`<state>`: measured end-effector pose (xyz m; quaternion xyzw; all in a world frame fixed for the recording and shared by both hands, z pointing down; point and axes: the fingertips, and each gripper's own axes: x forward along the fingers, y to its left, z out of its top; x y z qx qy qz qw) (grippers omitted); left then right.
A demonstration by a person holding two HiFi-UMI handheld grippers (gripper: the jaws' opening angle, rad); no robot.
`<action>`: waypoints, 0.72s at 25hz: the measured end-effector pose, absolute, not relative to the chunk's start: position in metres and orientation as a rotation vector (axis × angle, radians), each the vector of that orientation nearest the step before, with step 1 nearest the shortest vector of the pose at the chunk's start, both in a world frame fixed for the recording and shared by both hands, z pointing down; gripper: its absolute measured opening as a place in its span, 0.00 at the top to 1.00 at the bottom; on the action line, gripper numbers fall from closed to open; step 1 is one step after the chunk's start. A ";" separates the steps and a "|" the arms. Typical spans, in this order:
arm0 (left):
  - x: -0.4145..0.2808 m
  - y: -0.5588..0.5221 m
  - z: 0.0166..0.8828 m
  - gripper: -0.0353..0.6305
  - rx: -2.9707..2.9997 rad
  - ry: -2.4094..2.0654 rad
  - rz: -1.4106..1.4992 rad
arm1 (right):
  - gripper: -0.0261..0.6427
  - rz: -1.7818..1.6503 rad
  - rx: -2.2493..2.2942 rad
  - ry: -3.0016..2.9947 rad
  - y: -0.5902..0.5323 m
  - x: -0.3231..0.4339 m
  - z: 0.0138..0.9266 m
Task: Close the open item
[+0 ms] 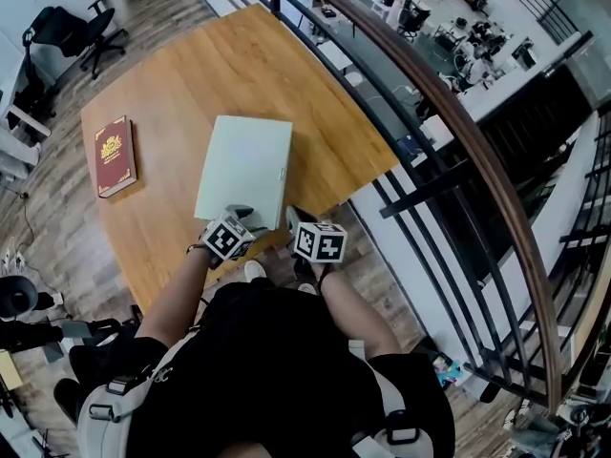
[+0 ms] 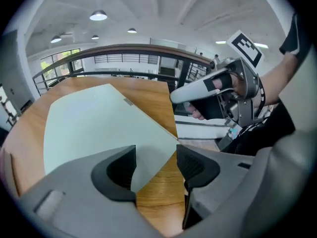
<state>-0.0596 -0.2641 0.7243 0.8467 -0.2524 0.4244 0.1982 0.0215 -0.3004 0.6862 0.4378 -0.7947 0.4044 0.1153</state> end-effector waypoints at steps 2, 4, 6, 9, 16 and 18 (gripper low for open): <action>-0.064 -0.268 0.715 0.56 2.396 -0.786 1.102 | 0.95 1.080 1.363 -2.362 -0.310 0.032 0.665; -0.073 -0.281 0.696 0.65 2.446 -0.935 1.020 | 0.95 0.956 1.454 -2.409 -0.322 0.041 0.640; -0.084 -0.297 0.667 0.85 2.471 -1.106 0.882 | 0.95 0.813 1.538 -2.465 -0.334 0.049 0.609; -0.102 -0.319 0.617 0.94 2.465 -1.319 0.620 | 0.95 0.521 1.607 -2.522 -0.349 0.050 0.563; -0.133 -0.335 0.498 0.94 2.501 -1.670 0.243 | 0.95 0.093 1.668 -2.642 -0.355 0.038 0.465; -0.138 -0.330 0.479 0.94 2.510 -1.725 0.183 | 0.95 0.058 1.683 -2.672 -0.350 0.039 0.449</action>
